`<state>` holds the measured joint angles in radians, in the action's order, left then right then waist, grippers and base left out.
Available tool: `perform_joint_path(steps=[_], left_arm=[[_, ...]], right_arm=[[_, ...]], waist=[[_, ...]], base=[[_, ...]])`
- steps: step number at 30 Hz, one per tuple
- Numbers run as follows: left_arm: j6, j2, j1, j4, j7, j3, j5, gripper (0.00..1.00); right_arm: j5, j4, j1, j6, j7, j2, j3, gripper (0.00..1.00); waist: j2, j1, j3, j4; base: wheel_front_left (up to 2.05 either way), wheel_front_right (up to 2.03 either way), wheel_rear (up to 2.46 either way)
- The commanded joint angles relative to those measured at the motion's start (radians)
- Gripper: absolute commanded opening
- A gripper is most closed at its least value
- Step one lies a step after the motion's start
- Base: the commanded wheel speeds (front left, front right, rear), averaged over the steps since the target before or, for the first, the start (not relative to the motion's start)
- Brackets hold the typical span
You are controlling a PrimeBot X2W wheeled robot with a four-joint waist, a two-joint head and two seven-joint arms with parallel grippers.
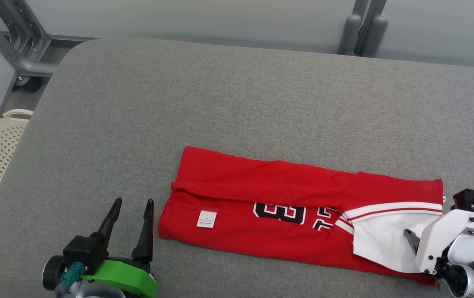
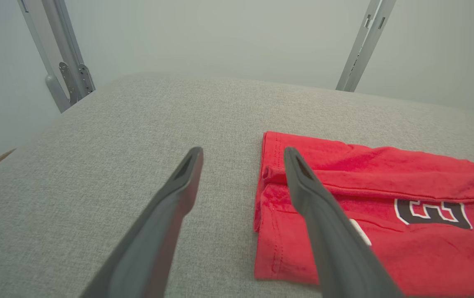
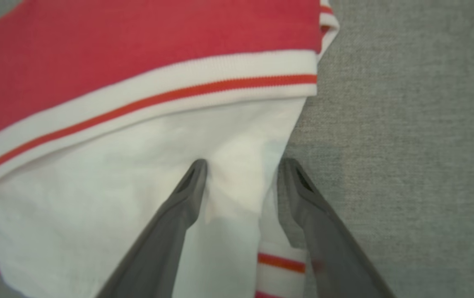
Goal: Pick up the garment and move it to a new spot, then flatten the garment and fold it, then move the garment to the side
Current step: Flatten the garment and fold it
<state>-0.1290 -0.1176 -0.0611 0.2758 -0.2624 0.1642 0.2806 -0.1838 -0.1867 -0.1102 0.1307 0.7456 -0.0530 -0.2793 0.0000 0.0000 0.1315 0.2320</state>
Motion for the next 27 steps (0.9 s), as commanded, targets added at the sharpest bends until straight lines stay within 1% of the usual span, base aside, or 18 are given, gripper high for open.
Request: perform_joint_path(steps=[1, 2, 3, 11, 17, 22, 23, 27], left_arm=[[-0.003, -0.007, -0.012, 0.002, -0.003, 0.001, 0.004, 1.00], [-0.003, -0.007, -0.012, 0.002, -0.003, 0.003, 0.005, 1.00], [-0.003, -0.007, -0.013, 0.002, -0.003, 0.003, 0.006, 1.00], [-0.003, -0.008, -0.009, 0.006, -0.003, -0.002, 0.005, 1.00], [-0.003, -0.008, -0.003, 0.008, -0.003, 0.006, 0.003, 1.00], [-0.003, -0.008, 0.006, 0.010, -0.003, 0.012, 0.005, 1.00], [-0.003, -0.009, 0.009, 0.010, -0.003, 0.014, 0.005, 1.00], [-0.003, -0.010, 0.015, 0.012, -0.003, 0.017, 0.007, 1.00]], right_arm=[[0.000, -0.017, 0.000, 0.000, 0.006, 0.004, 0.003, 0.59], [0.000, -0.021, -0.003, 0.000, 0.007, 0.004, 0.001, 0.16], [0.000, -0.023, -0.006, 0.000, 0.004, 0.004, 0.000, 0.00], [0.034, -0.015, -0.023, -0.001, -0.026, -0.001, -0.043, 0.00], [0.077, 0.018, -0.021, -0.001, -0.028, -0.002, -0.112, 0.00], [0.130, 0.074, 0.007, -0.001, -0.013, -0.001, -0.180, 0.00], [0.150, 0.102, 0.017, -0.001, -0.003, -0.001, -0.206, 0.00], [0.200, 0.160, 0.042, -0.001, 0.013, 0.000, -0.248, 0.00]], waist=[[0.0000, 0.0000, 0.002, 0.003], [0.0000, 0.0000, 0.003, 0.005], [0.0000, 0.0000, 0.004, 0.007], [0.0000, 0.0000, 0.000, 0.003], [0.0000, 0.0000, -0.012, -0.008], [0.0000, 0.0000, -0.024, -0.018], [0.0000, 0.0000, -0.029, -0.022], [0.0000, 0.0000, -0.039, -0.030]], base=[[0.00, 0.00, 0.00], [0.00, 0.00, 0.00], [0.00, 0.00, 0.00], [0.00, 0.00, 0.00], [0.00, 0.00, 0.00], [0.00, 0.00, 0.00], [0.00, 0.00, 0.00], [0.00, 0.00, 0.00]])
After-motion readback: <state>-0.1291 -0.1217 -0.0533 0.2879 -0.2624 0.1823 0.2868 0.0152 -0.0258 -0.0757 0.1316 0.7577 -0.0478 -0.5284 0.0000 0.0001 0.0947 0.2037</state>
